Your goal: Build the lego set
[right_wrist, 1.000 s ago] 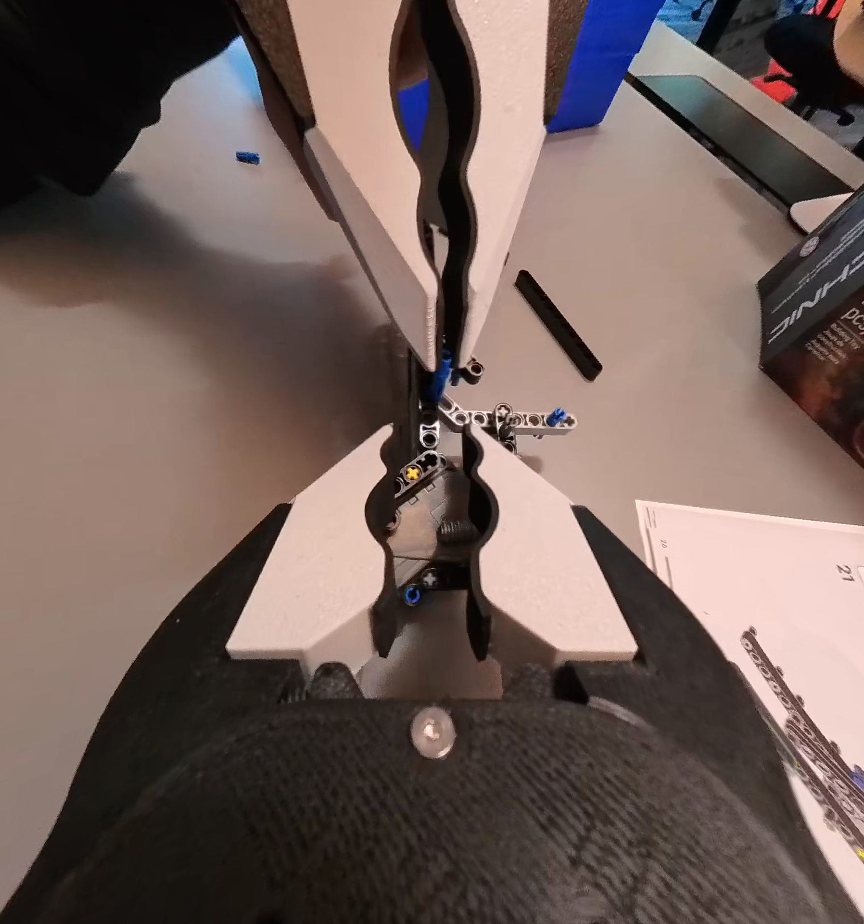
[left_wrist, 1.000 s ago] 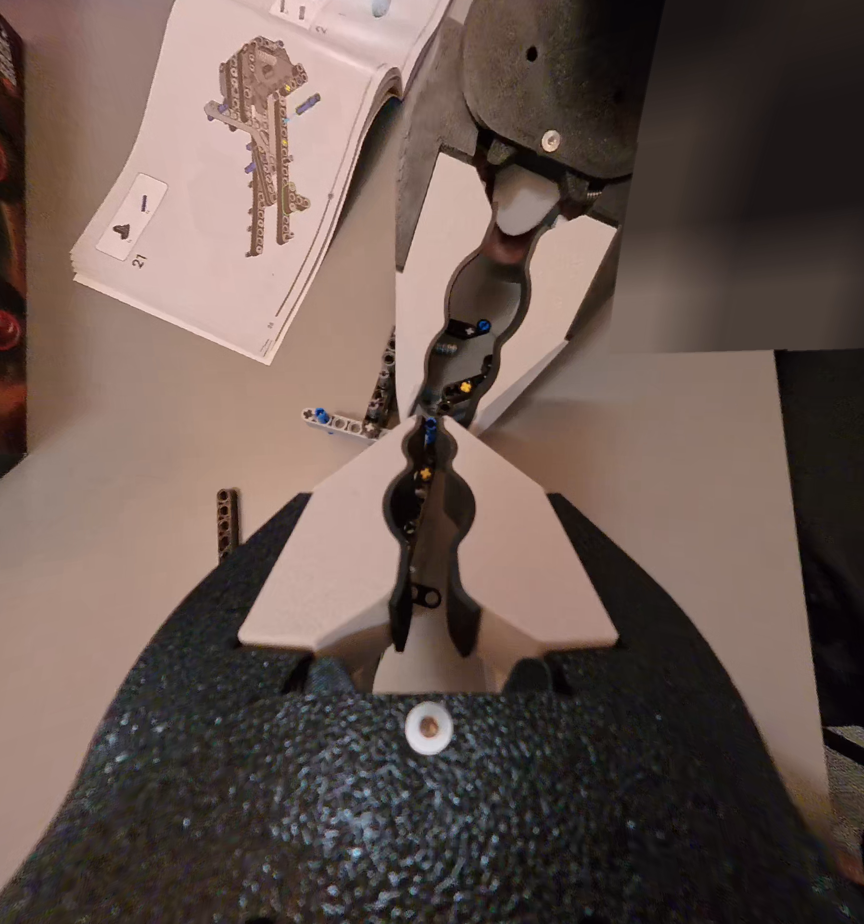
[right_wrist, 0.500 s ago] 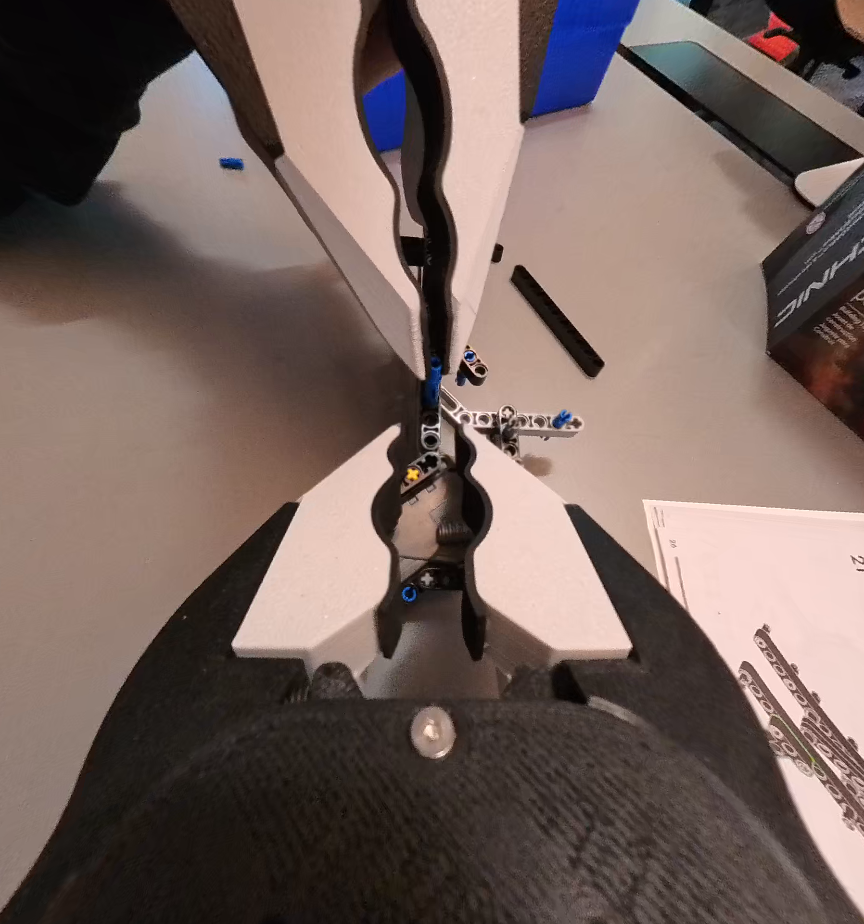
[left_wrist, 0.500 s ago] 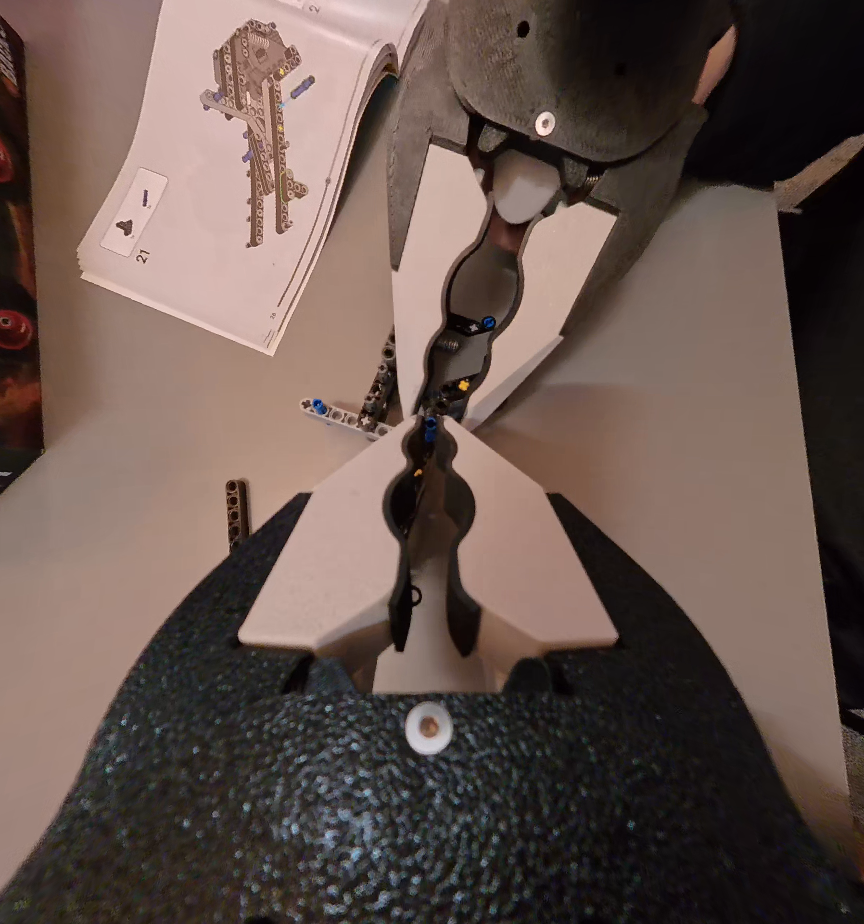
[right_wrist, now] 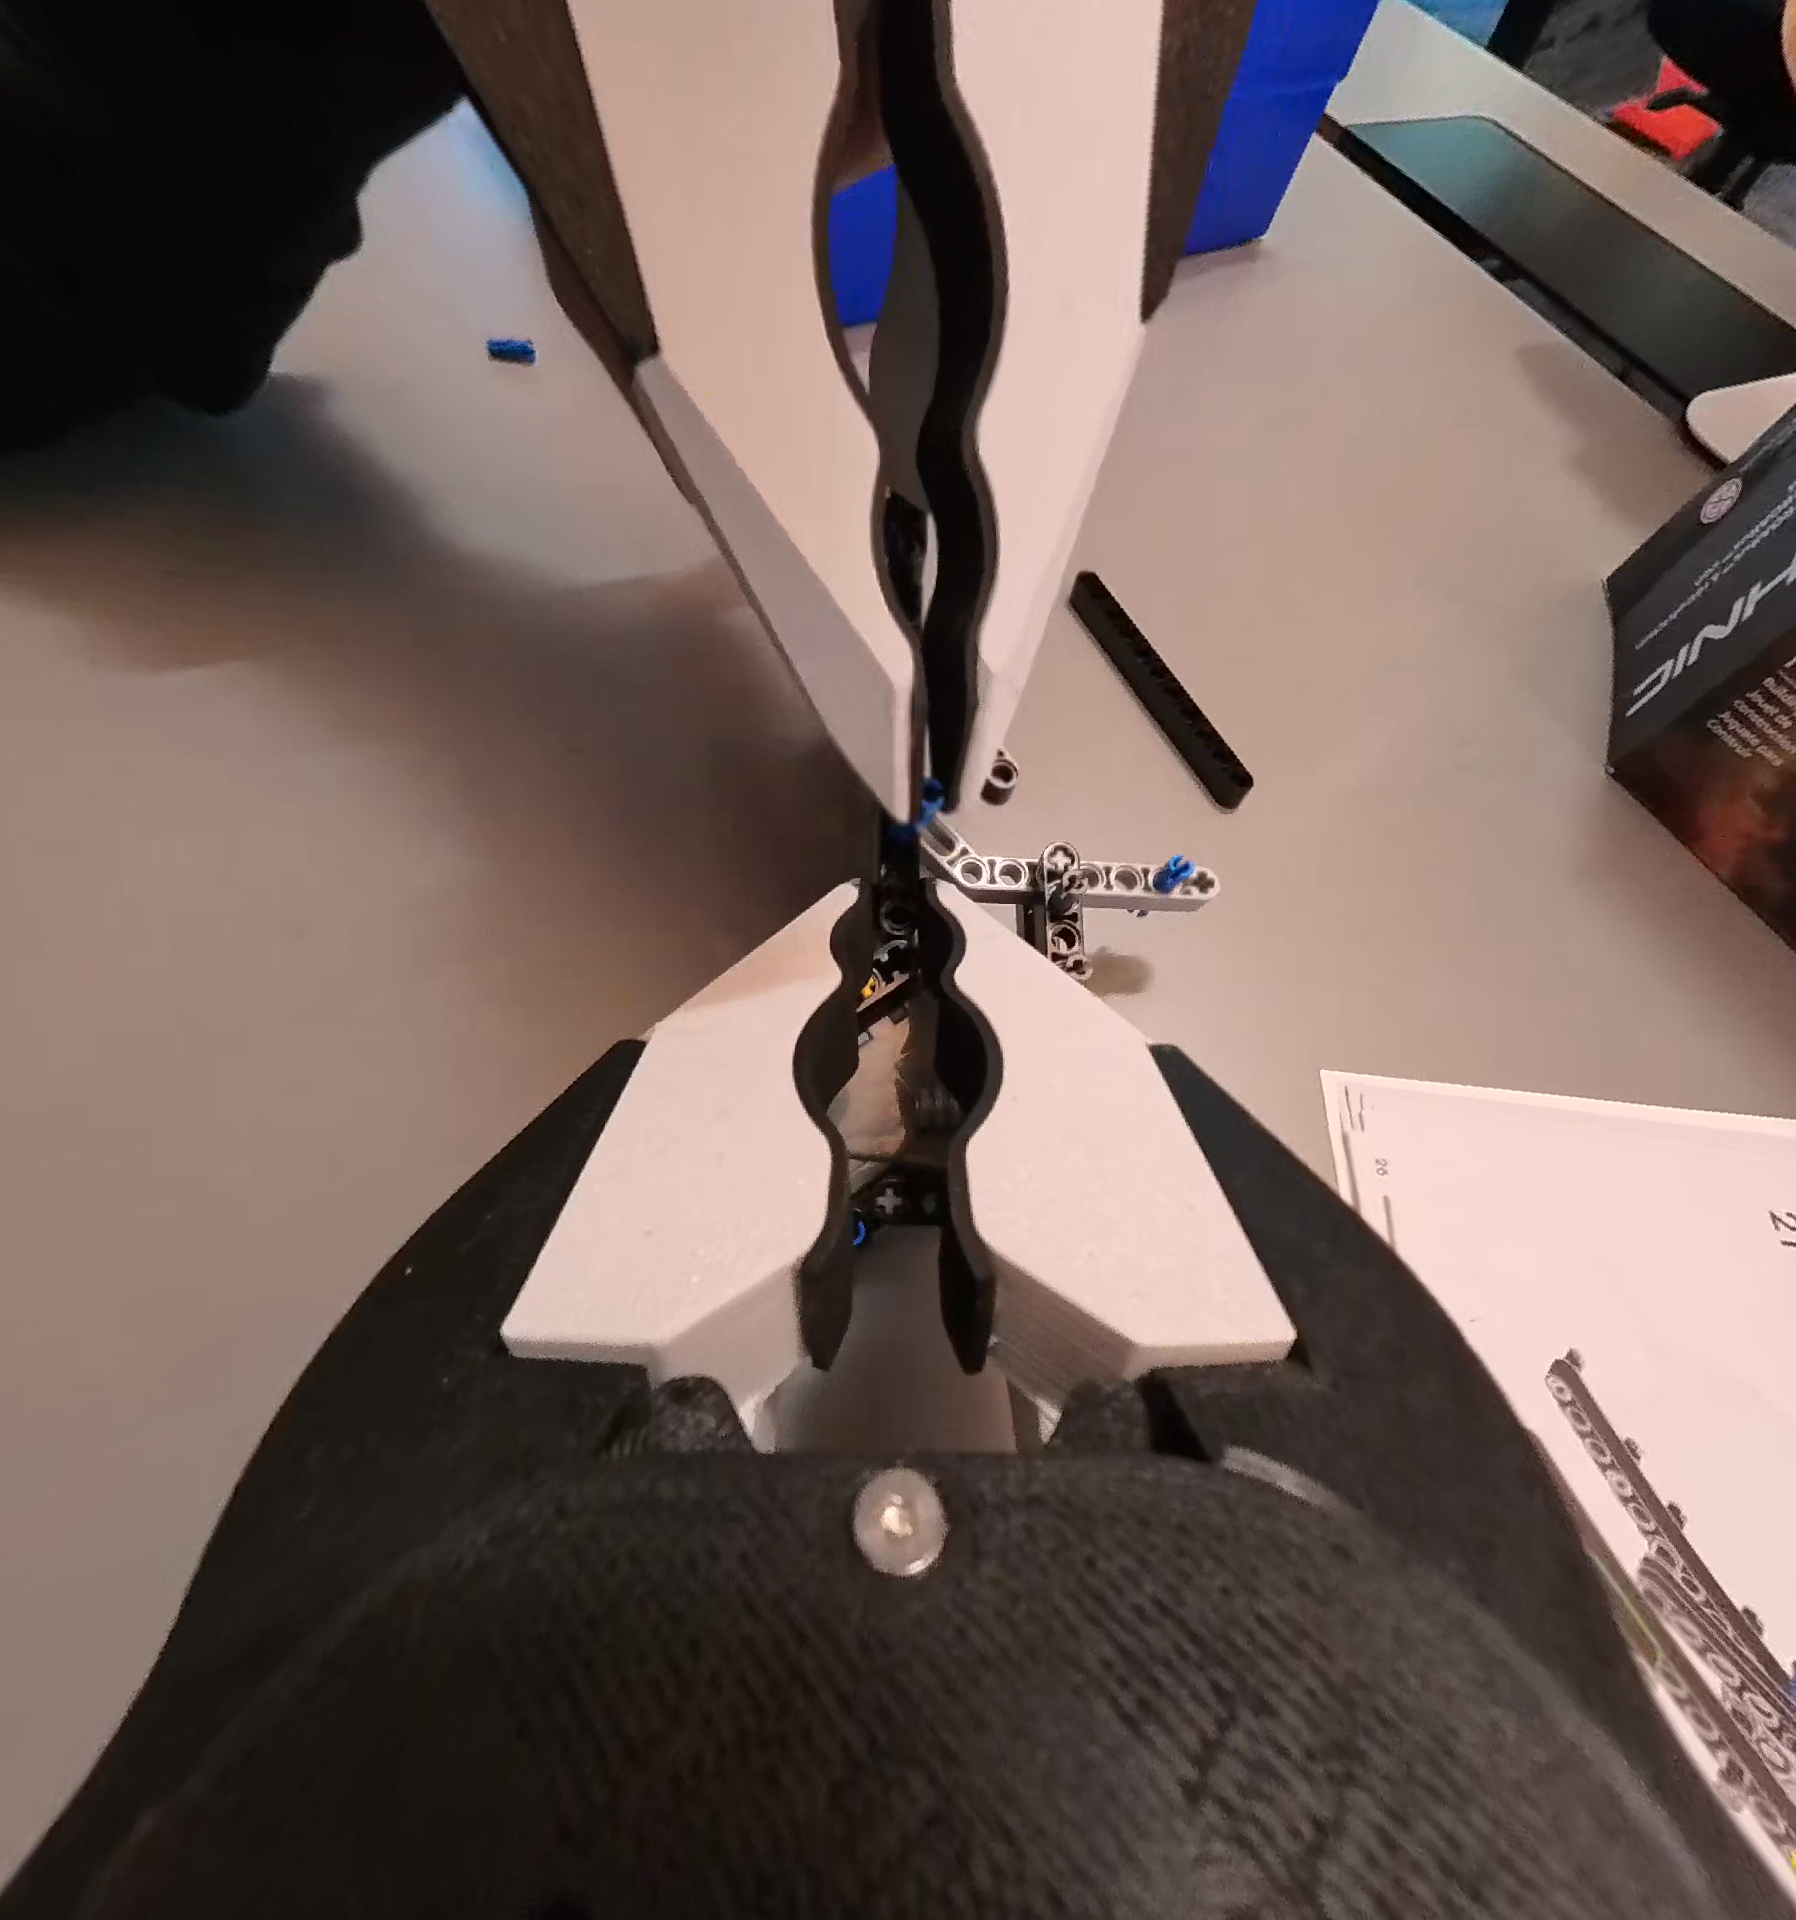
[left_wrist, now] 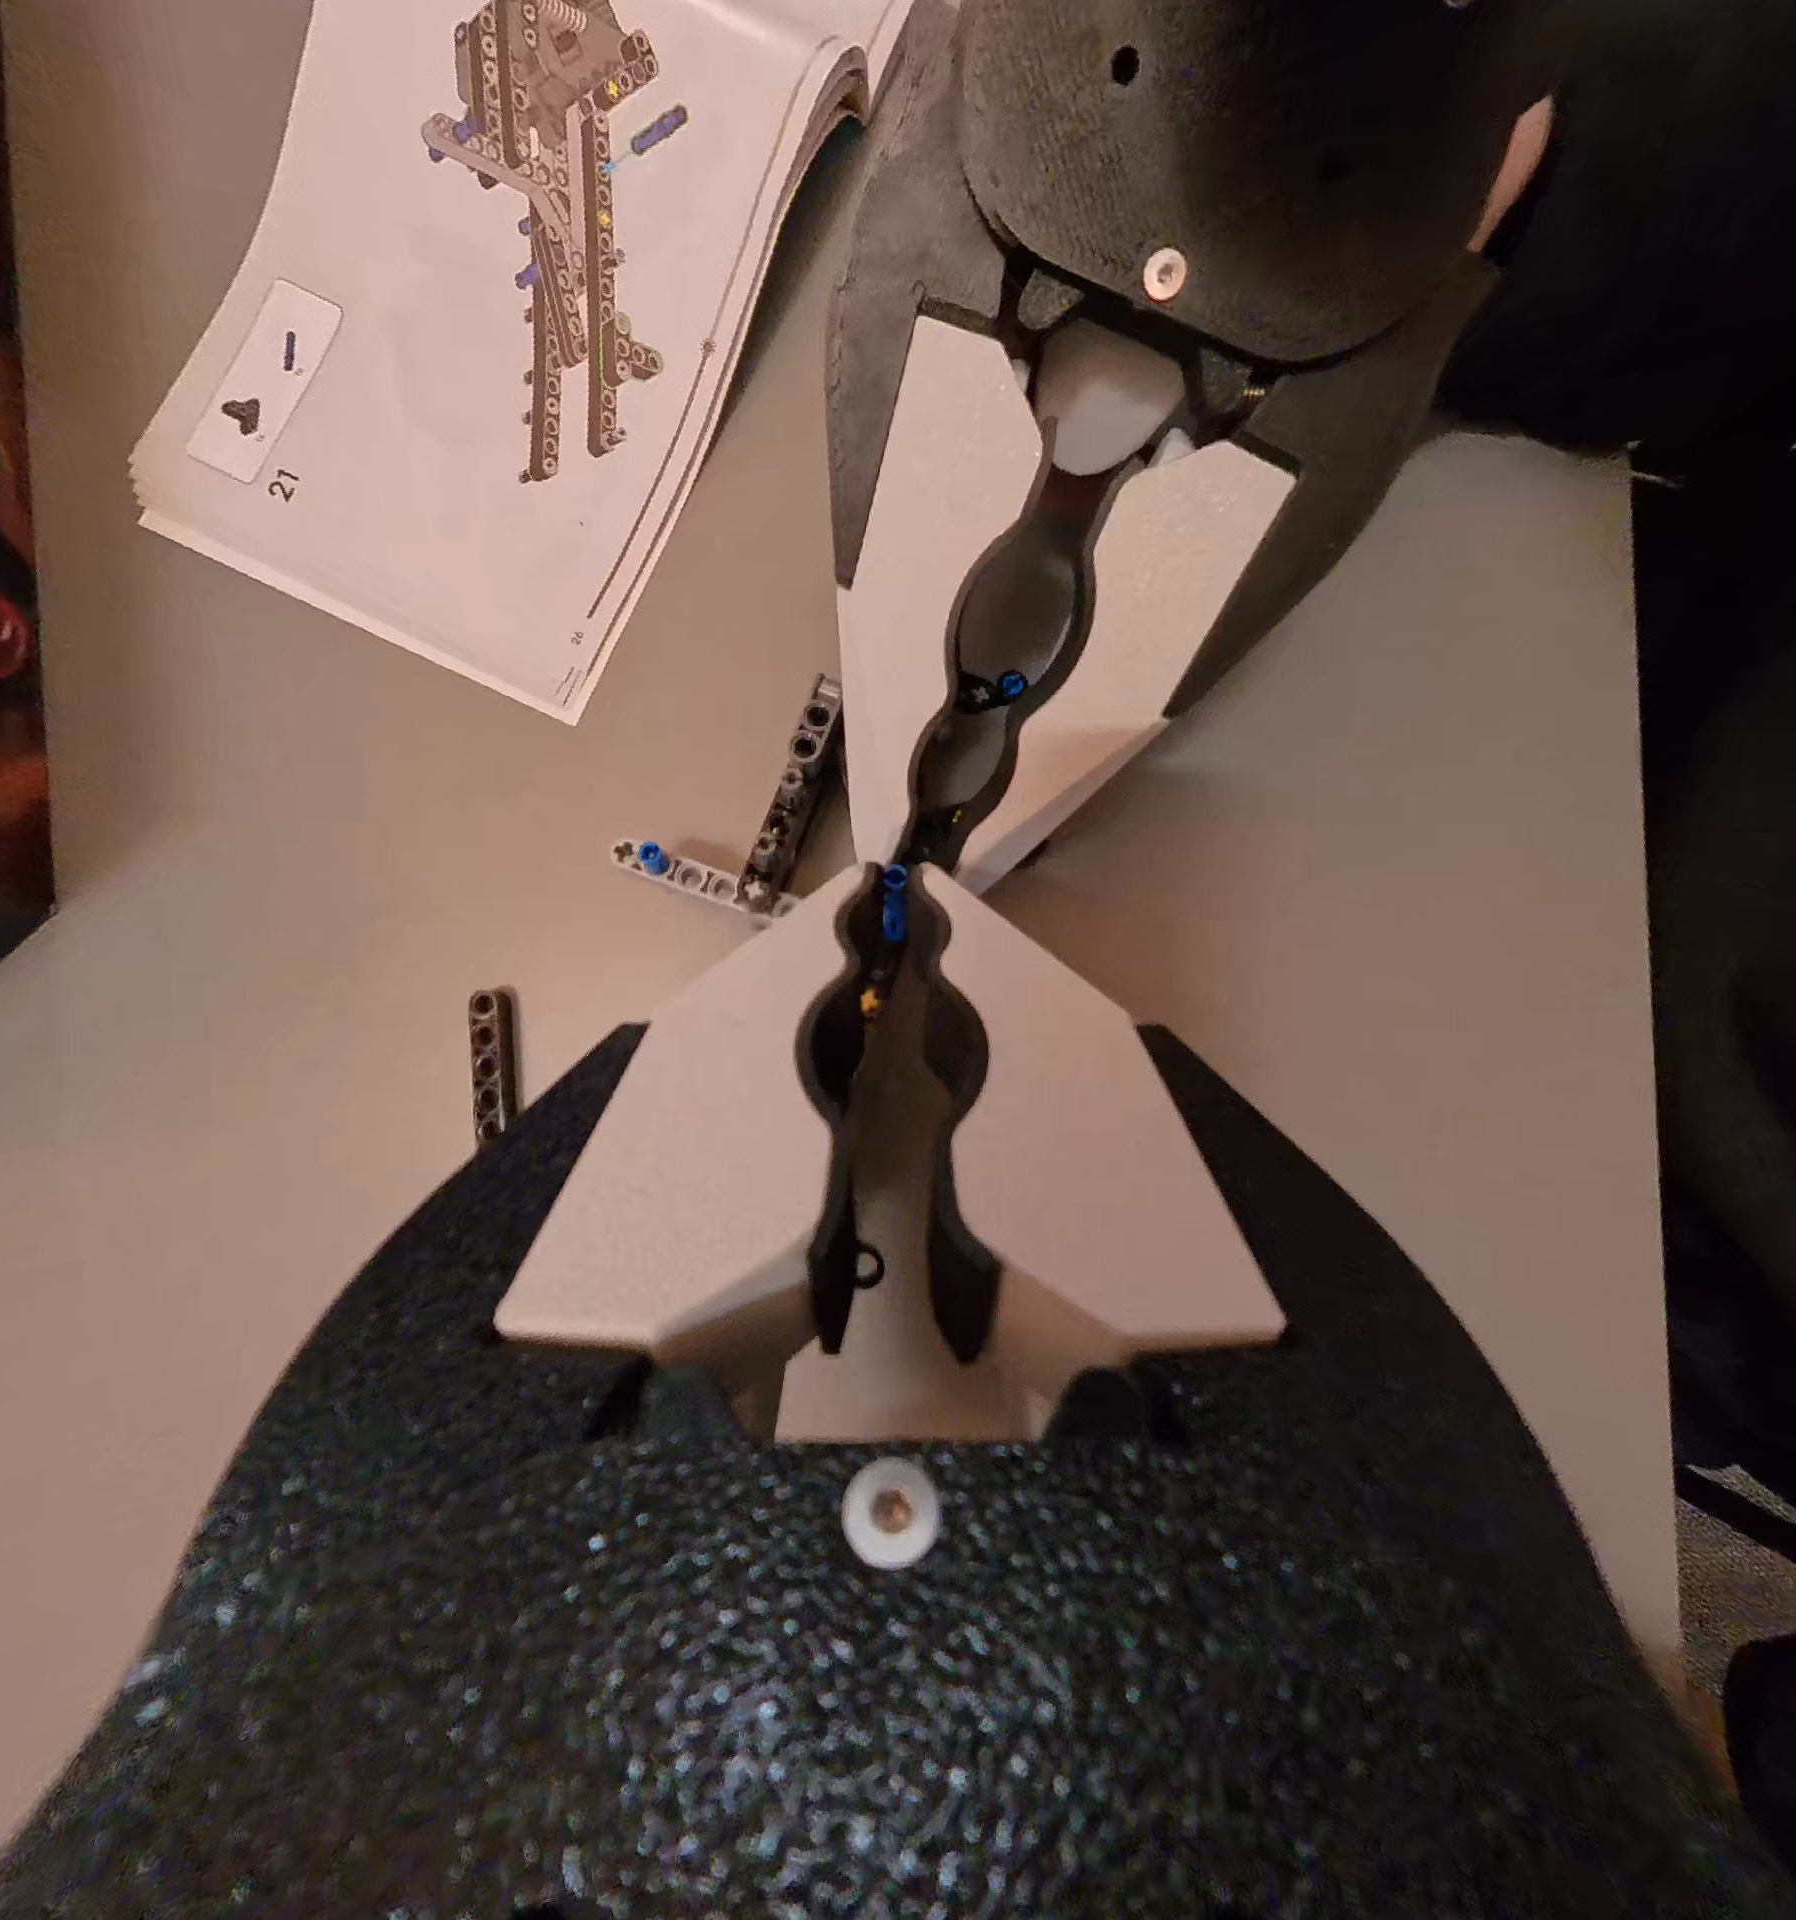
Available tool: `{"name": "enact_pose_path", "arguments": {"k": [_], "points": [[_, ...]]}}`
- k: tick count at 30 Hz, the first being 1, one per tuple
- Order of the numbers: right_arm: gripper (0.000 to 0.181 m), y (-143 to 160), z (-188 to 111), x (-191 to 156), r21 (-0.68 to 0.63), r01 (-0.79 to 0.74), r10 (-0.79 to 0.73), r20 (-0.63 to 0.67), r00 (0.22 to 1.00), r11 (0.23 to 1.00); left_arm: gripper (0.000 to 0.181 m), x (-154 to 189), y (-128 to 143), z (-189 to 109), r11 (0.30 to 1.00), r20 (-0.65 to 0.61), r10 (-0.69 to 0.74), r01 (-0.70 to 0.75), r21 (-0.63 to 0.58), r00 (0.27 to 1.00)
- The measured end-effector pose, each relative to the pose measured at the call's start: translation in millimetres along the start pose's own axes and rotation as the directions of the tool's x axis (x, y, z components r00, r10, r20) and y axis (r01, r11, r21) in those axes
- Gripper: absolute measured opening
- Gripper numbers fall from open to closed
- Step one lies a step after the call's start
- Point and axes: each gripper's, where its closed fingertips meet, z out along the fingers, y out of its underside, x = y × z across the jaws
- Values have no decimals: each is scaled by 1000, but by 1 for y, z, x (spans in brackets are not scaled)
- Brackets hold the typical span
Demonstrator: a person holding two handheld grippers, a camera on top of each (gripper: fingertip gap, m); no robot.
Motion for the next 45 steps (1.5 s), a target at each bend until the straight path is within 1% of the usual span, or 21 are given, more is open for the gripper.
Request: {"name": "enact_pose_path", "arguments": {"k": [1,5,8,13,17,27,36,41,45], "points": [[5,0,0,0,6,0,0,7,1000,1000,0,0,1,-2,1000,0,-4,4,5,1000],[6,0,-1,1,16,0,0,25,1000,1000,1,0,0,-3,998,-51,-19,22,60,999],[5,0,0,1,13,10,-10,18,1000,1000,1,-1,2,-5,997,-71,-11,16,73,997],[6,-1,-1,2,34,12,-13,11,1000,999,1,-2,3,-6,996,-75,4,2,84,997],[5,-2,0,3,41,13,-13,8,1000,999,1,-3,0,-5,995,-50,22,-17,94,999],[5,-1,2,2,16,52,-52,4,999,999,1,-2,7,-6,998,6,67,-67,8,998],[6,-1,2,2,15,56,-56,-3,998,998,1,-2,8,-6,997,9,71,-71,1,997],[5,-1,2,2,14,56,-56,-4,998,998,1,-1,5,-4,990,70,139,-136,-47,988],[6,-1,2,2,13,55,-55,-4,998,998,1,0,6,-4,992,74,120,-115,-61,990]]}}
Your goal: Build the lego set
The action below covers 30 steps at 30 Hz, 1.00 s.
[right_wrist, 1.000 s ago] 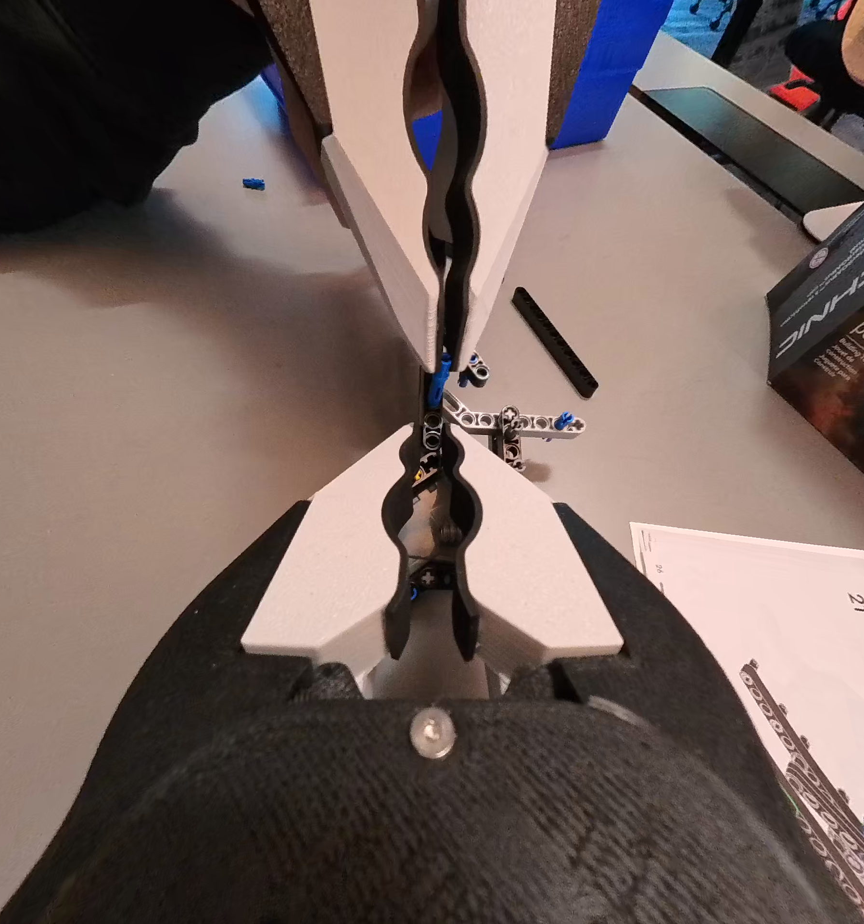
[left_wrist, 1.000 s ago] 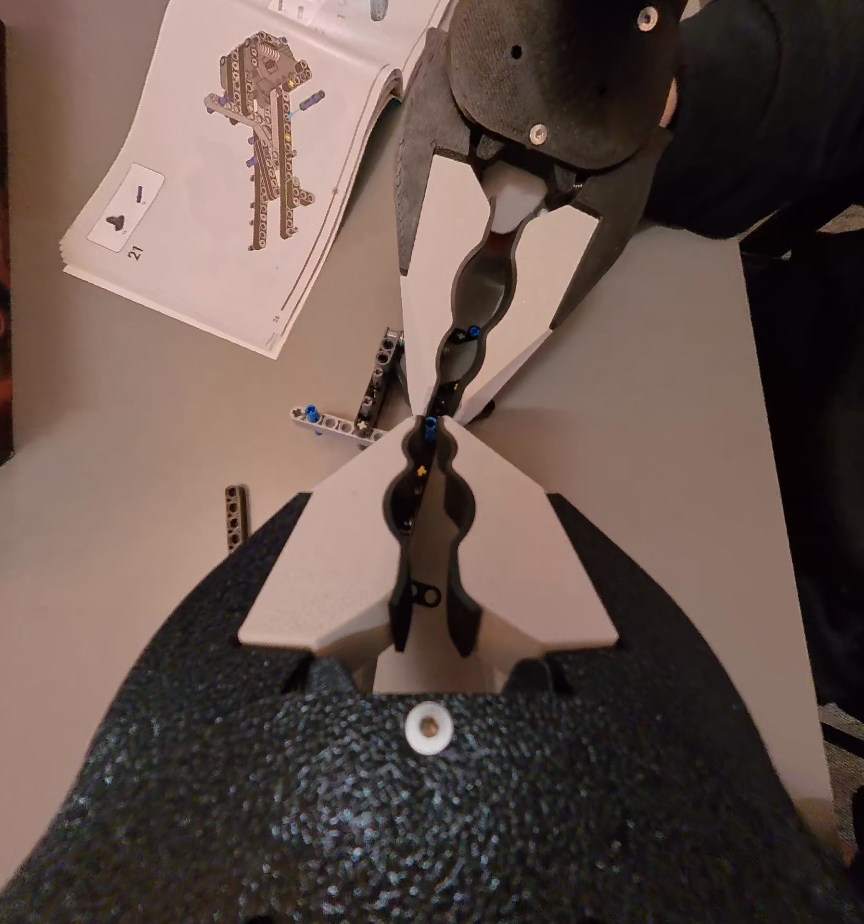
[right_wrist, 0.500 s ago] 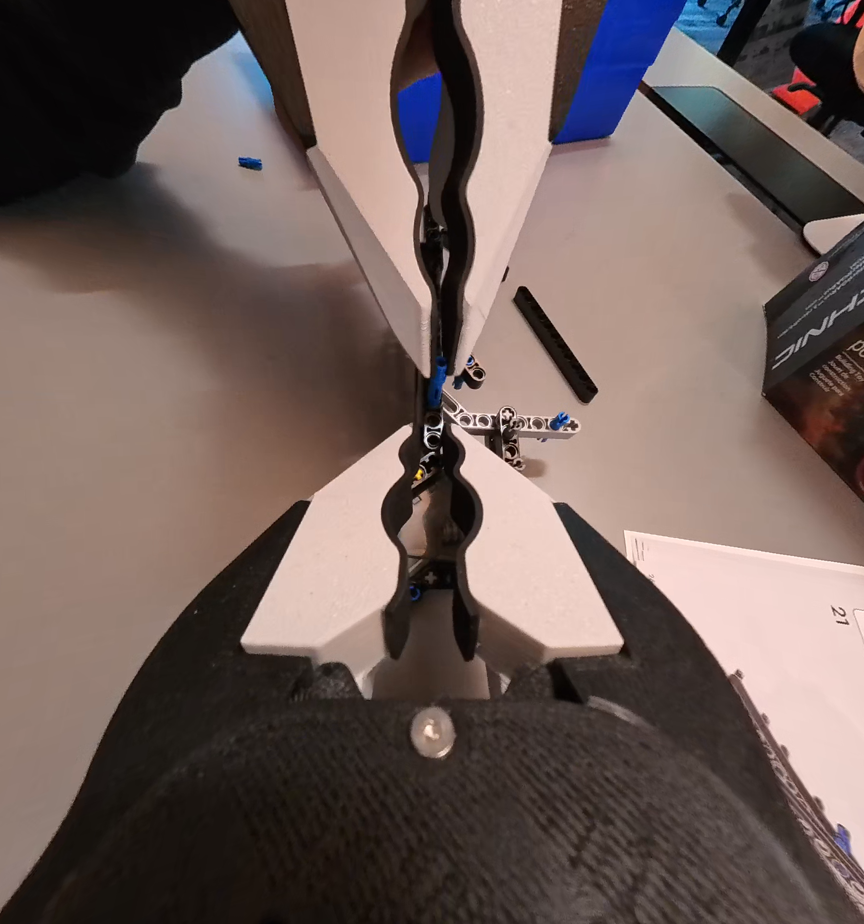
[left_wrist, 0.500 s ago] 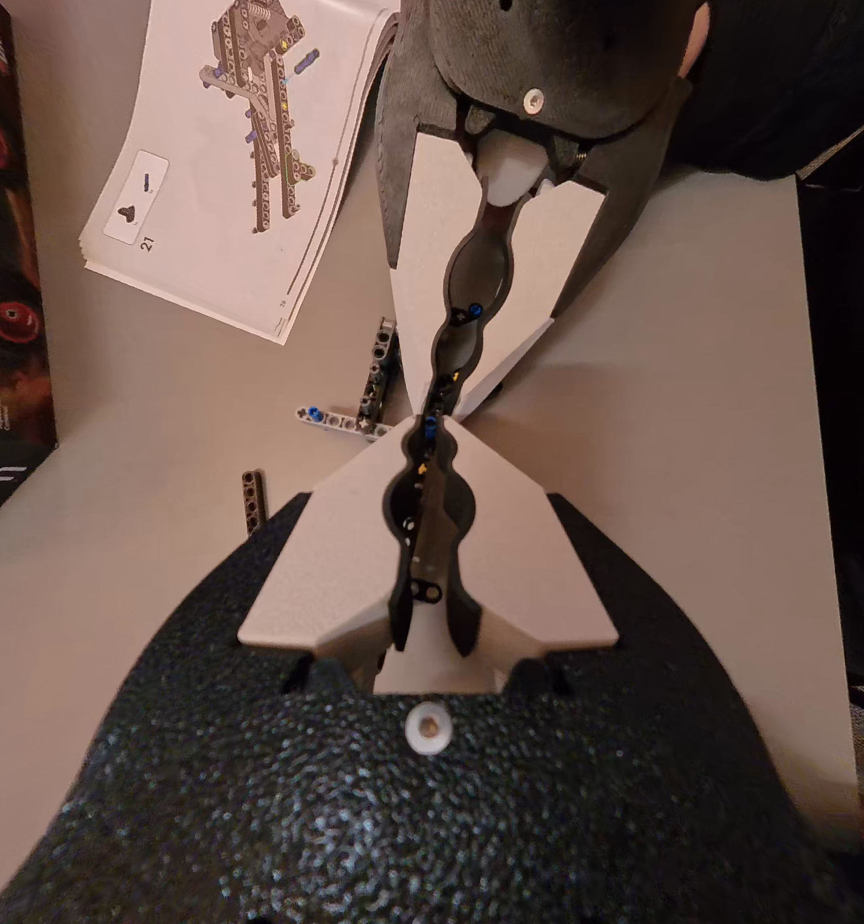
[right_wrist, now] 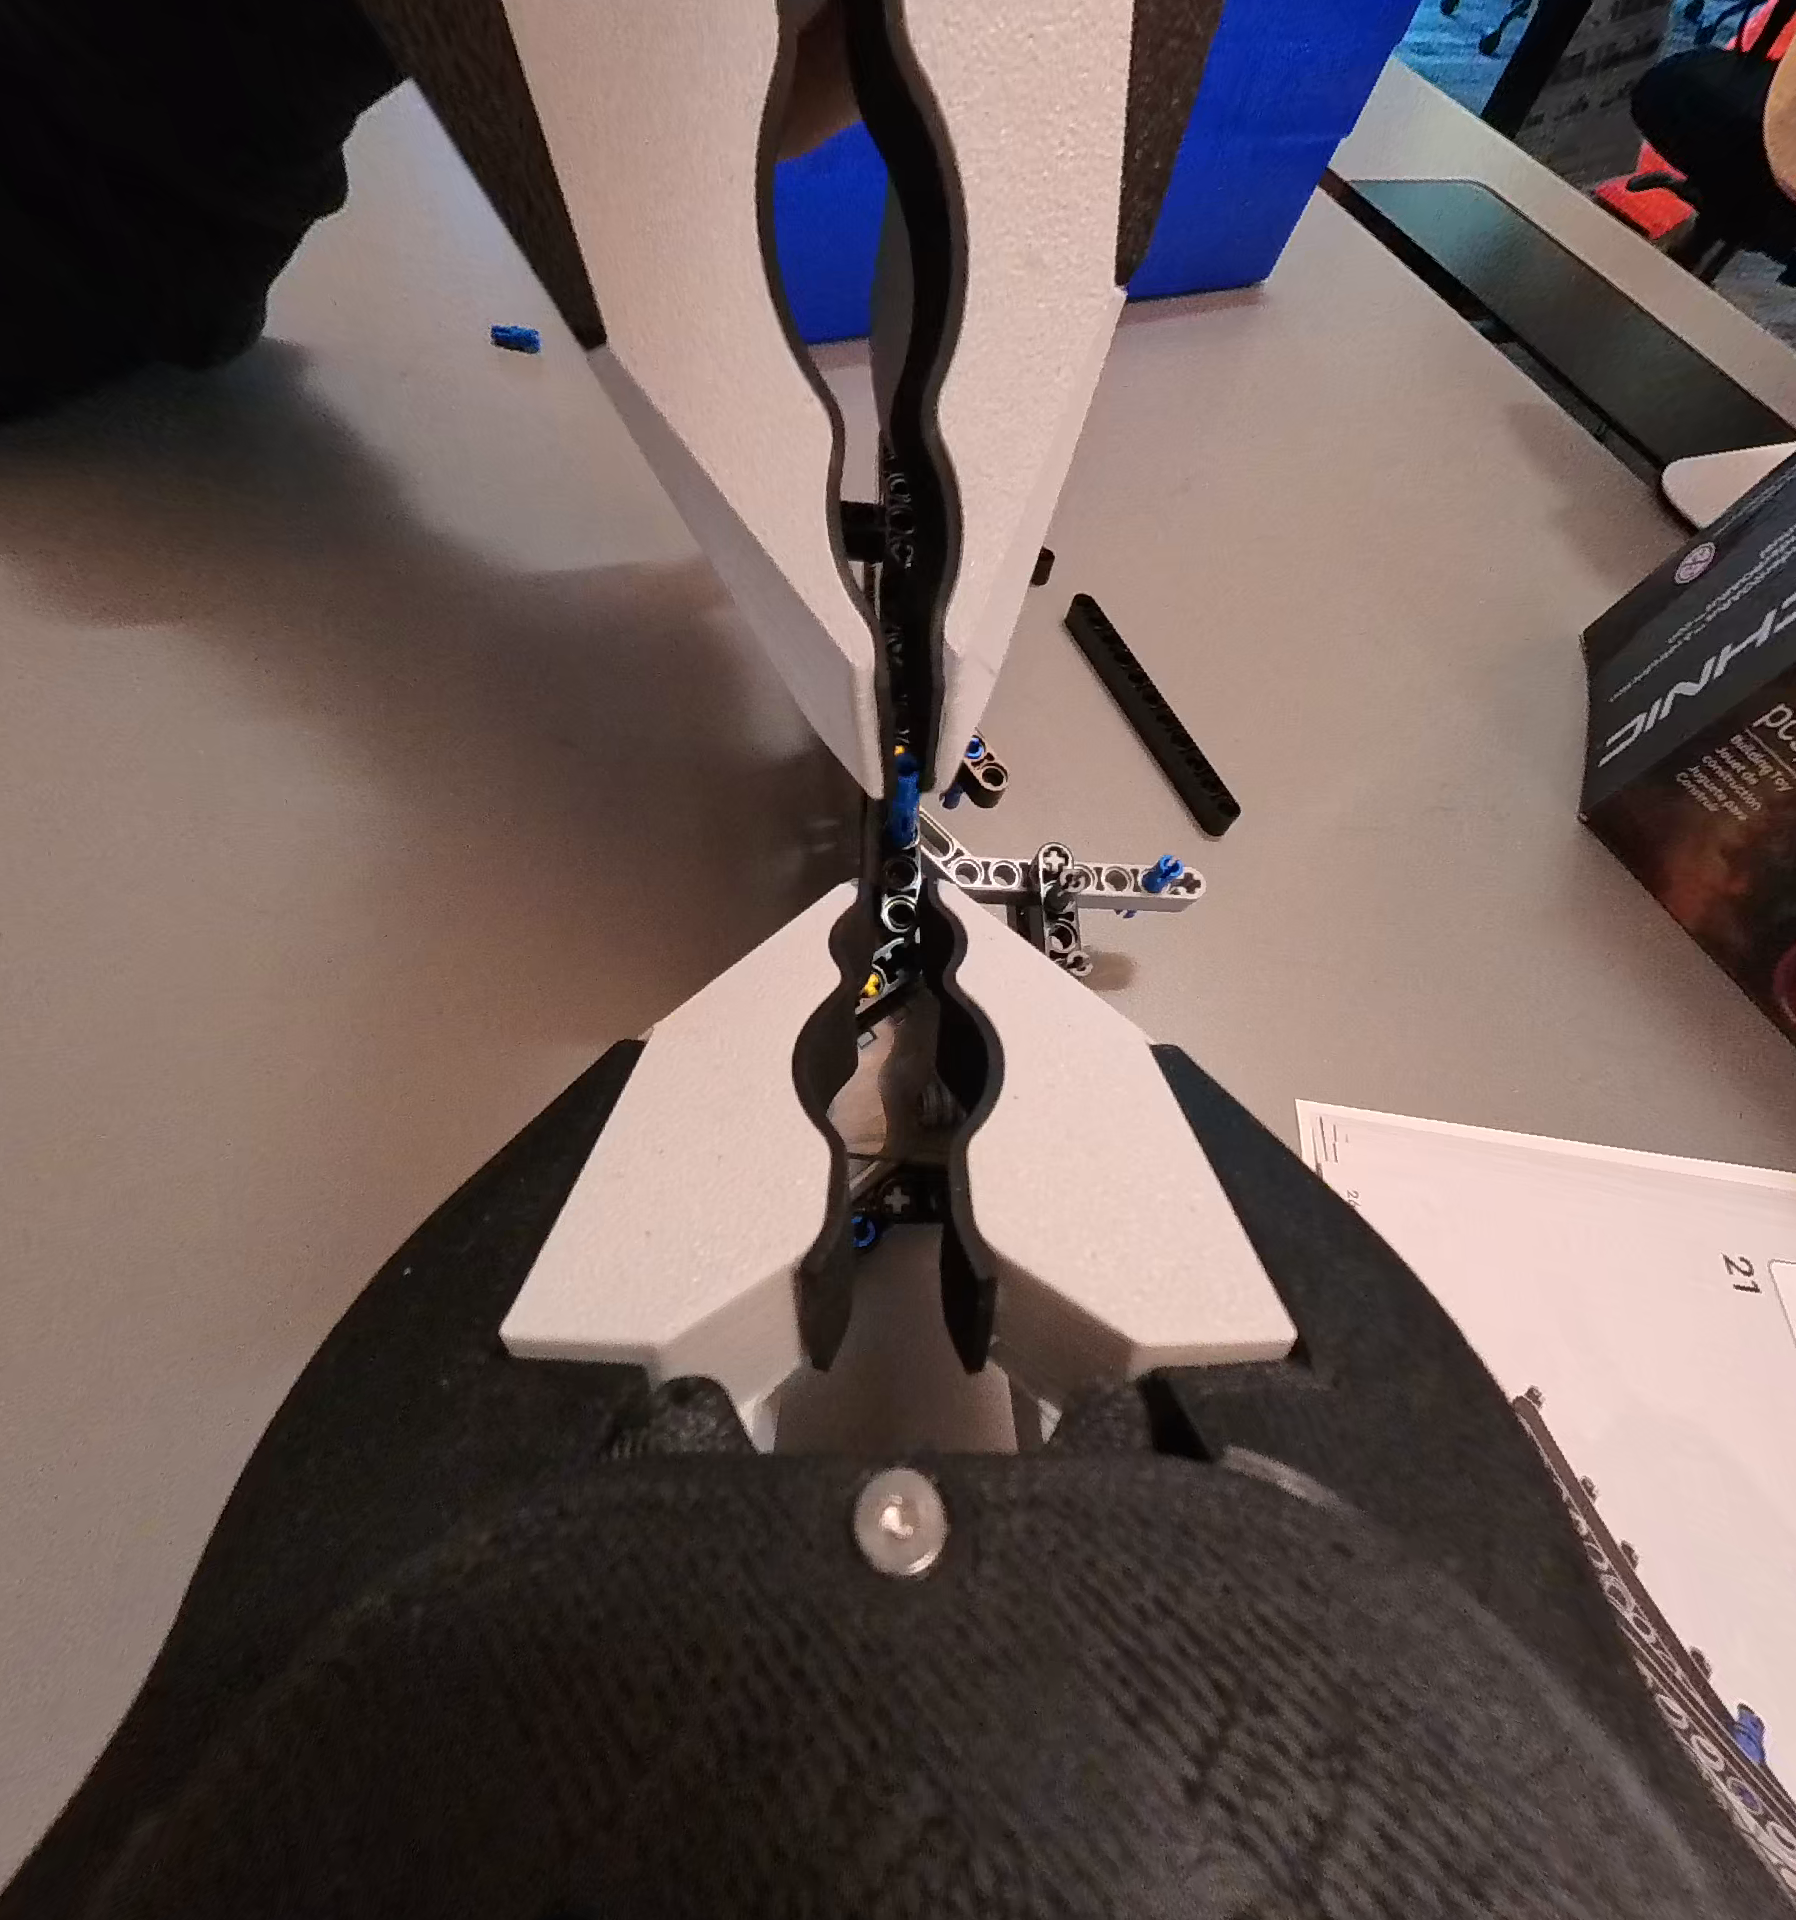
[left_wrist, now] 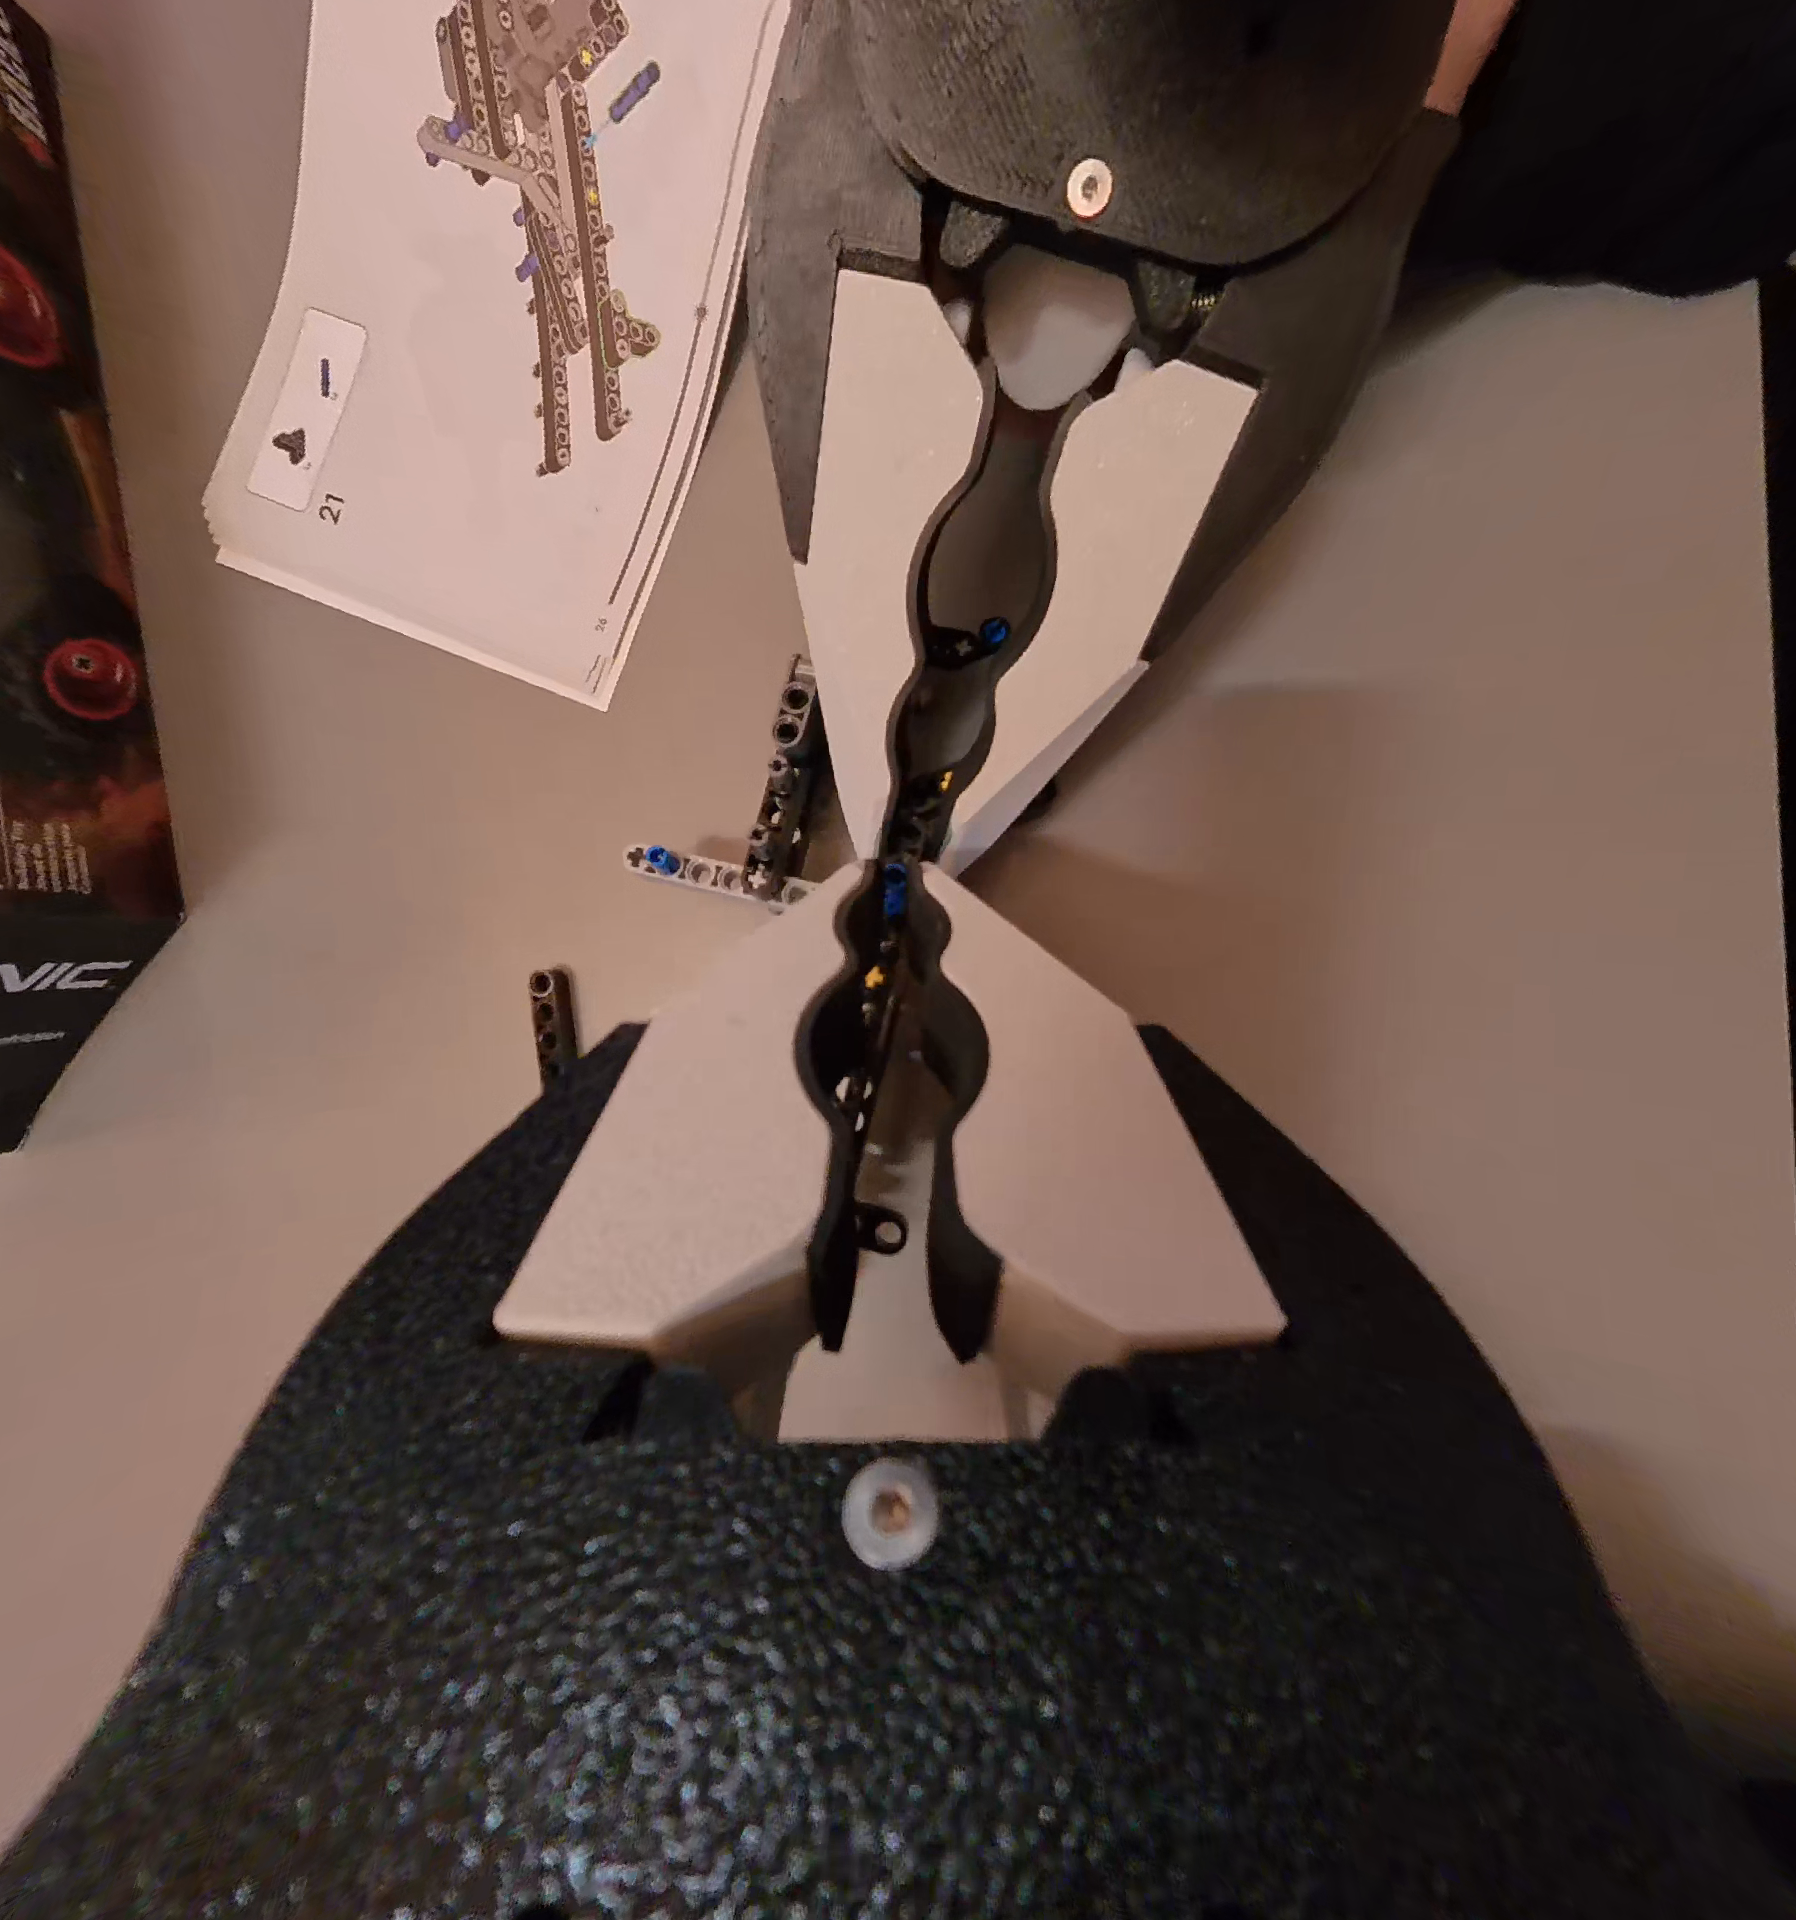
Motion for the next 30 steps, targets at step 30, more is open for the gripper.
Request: {"name": "enact_pose_path", "arguments": {"k": [30], "points": [[5,0,0,0,-1,-1,1,10,1000,1000,1,-1,6,5,999,-13,33,-33,-14,999]]}}
